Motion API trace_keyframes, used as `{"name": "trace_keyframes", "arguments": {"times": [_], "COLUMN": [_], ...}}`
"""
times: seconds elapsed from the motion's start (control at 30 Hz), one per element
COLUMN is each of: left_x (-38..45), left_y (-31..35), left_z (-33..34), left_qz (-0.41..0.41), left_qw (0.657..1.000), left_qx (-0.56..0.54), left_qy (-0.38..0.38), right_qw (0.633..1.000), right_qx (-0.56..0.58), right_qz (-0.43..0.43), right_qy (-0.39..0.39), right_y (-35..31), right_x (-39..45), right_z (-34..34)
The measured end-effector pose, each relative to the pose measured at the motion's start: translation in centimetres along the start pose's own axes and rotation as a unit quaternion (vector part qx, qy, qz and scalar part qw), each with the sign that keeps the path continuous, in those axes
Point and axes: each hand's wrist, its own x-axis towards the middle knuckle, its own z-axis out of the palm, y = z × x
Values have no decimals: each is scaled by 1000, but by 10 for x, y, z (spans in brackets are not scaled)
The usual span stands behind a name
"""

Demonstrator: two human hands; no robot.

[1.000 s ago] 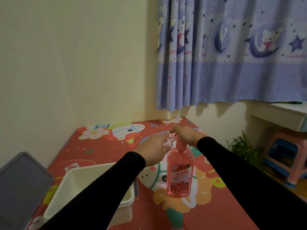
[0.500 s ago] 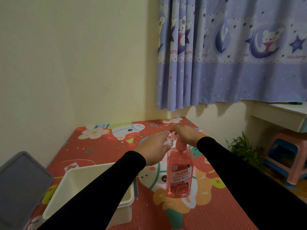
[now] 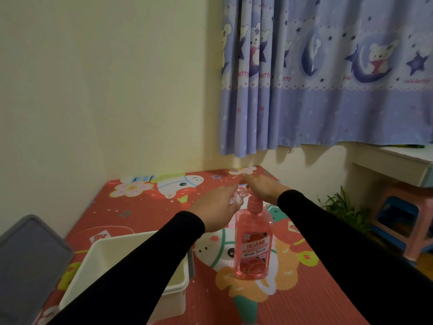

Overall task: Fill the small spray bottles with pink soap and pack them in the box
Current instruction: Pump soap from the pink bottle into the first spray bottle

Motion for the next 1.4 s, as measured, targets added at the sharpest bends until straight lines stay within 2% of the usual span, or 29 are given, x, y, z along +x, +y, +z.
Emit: {"name": "trace_keyframes", "arguments": {"times": [0.07, 0.27, 0.4, 0.57, 0.8, 0.93, 1.13, 1.3, 1.4], "left_x": [-1, 1, 2, 1, 2, 2, -3, -2, -1], "left_y": [-2, -1, 3, 0, 1, 4, 2, 2, 3], "left_z": [6, 2, -8, 0, -2, -10, 1, -1, -6], "left_qz": [-6, -3, 4, 1, -7, 0, -6, -16, -10], "left_qw": [1000, 999, 1000, 1000, 999, 1000, 999, 999, 999], "left_qx": [23, 27, 16, 12, 26, 14, 23, 25, 18], "left_qy": [-5, -20, 1, -14, -39, -15, -25, -43, -27], "right_qw": [999, 998, 999, 1000, 999, 997, 999, 997, 1000], "right_qx": [-45, -67, 47, -29, -37, 69, -33, -73, 10], "right_qz": [1, 6, -12, -6, 13, 8, 16, 0, 4], "right_qy": [-9, -10, 19, -2, -11, 13, -4, -18, -2], "right_y": [1, 0, -2, 3, -2, 0, 1, 0, -6], "right_x": [-2, -6, -2, 0, -8, 2, -6, -7, -8], "right_z": [5, 2, -6, 3, 2, -4, 6, 4, -3]}}
